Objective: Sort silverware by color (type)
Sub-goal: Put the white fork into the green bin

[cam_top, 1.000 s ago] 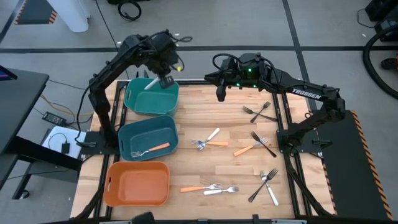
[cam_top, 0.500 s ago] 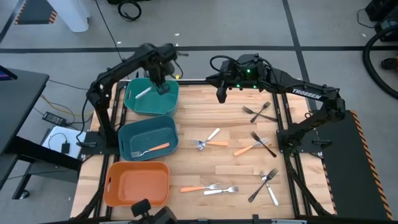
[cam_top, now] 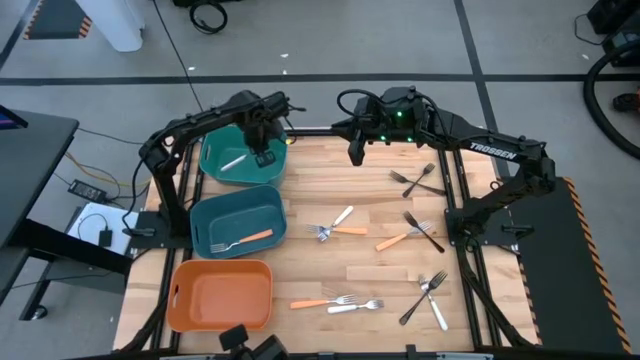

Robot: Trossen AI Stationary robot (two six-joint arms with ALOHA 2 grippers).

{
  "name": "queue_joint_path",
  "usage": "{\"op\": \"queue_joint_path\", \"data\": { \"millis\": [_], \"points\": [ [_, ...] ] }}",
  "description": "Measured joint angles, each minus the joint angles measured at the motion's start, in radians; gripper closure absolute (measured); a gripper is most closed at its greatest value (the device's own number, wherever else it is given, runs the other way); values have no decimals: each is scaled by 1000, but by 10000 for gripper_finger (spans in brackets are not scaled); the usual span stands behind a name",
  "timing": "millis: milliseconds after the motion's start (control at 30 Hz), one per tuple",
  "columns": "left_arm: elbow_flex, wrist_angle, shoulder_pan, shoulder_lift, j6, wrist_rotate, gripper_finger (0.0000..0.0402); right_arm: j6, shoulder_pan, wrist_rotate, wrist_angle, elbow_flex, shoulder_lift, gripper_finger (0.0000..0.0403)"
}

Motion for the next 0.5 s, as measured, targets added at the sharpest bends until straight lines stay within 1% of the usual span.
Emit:
{"op": "queue_joint_path", "data": {
  "millis": [300, 400, 433, 500],
  "points": [
    [-3, 30, -19, 0, 17, 0, 381, 5, 1, 2, -2, 0, 0, 351],
    [-3, 78, -32, 0, 54, 0, 381, 21, 7, 1, -2, 0, 0, 351],
    [-3, 101, -34, 0, 48, -3, 381, 22, 10, 1, -3, 0, 0, 351],
    [-3, 130, -34, 0, -36, -6, 381, 22, 17, 1, -11, 0, 0, 351]
  ]
}}
